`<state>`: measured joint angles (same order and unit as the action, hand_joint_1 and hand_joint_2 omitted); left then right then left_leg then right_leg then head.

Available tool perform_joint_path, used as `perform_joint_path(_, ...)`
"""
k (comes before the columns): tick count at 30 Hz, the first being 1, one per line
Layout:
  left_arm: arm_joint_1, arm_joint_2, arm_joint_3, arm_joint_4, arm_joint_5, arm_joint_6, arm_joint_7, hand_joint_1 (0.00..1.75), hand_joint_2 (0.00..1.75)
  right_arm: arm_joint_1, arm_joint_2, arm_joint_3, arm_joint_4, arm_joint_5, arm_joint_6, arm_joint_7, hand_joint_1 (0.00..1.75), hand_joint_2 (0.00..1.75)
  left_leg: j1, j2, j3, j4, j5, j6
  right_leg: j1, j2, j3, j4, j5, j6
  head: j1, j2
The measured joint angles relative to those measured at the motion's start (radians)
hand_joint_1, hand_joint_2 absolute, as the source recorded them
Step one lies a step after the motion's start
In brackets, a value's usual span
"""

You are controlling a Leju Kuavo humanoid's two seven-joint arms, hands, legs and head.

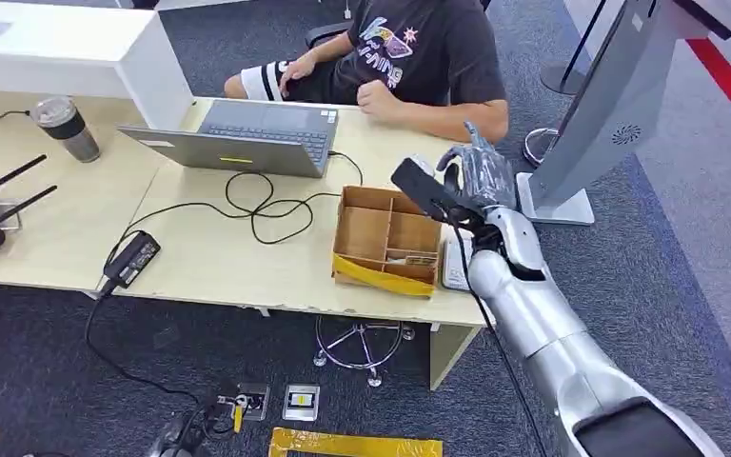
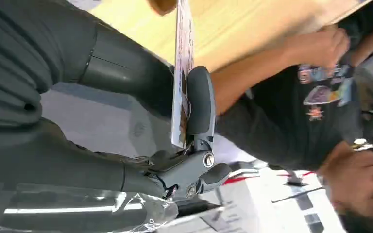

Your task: Pass the card to the sensor for recognition and then transmit it.

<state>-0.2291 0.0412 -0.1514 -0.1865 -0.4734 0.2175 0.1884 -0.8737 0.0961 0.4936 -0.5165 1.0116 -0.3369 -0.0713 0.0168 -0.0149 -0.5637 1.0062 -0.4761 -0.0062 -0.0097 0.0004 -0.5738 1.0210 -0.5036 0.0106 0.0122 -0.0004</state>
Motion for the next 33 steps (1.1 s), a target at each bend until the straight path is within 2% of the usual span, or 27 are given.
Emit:
perform_joint_path(8, 0.016, 0.004, 0.001, 0.0, 0.008, 0.014, 0.0, 0.0, 1.75, 0.079, -0.082, -0.081, 0.049, -0.098, -0.051, 0.044, 1.75, 1.75, 0.0, 0.001, 0.0, 0.0, 0.0, 0.0, 0.0, 0.0, -0.001, 0.0, 0.0, 0.0, 0.0, 0.0)
perform_joint_path(17, 0.027, 0.005, 0.001, 0.0, 0.003, 0.016, 0.0, 0.0, 1.75, 0.138, -0.147, -0.186, 0.083, -0.168, -0.09, 0.05, 1.75, 1.75, 0.0, 0.001, -0.001, 0.0, 0.0, 0.0, 0.0, 0.001, -0.001, 0.0, 0.0, 0.0, 0.0, 0.0)
perform_joint_path(22, 0.027, 0.004, 0.001, 0.0, -0.002, 0.016, 0.0, 0.0, 1.75, 0.149, -0.162, -0.219, 0.093, -0.172, -0.091, 0.039, 1.75, 1.75, 0.0, 0.001, -0.001, 0.0, 0.0, 0.0, 0.0, 0.001, -0.001, 0.0, 0.0, 0.0, 0.0, 0.0)
perform_joint_path(33, 0.025, 0.003, 0.001, 0.0, -0.013, 0.014, 0.0, 0.0, 1.75, 0.173, -0.157, -0.24, 0.109, -0.172, -0.082, 0.009, 1.75, 1.75, 0.0, 0.001, -0.001, 0.0, 0.0, 0.0, 0.0, 0.001, -0.001, 0.0, 0.0, 0.0, 0.0, 0.0)
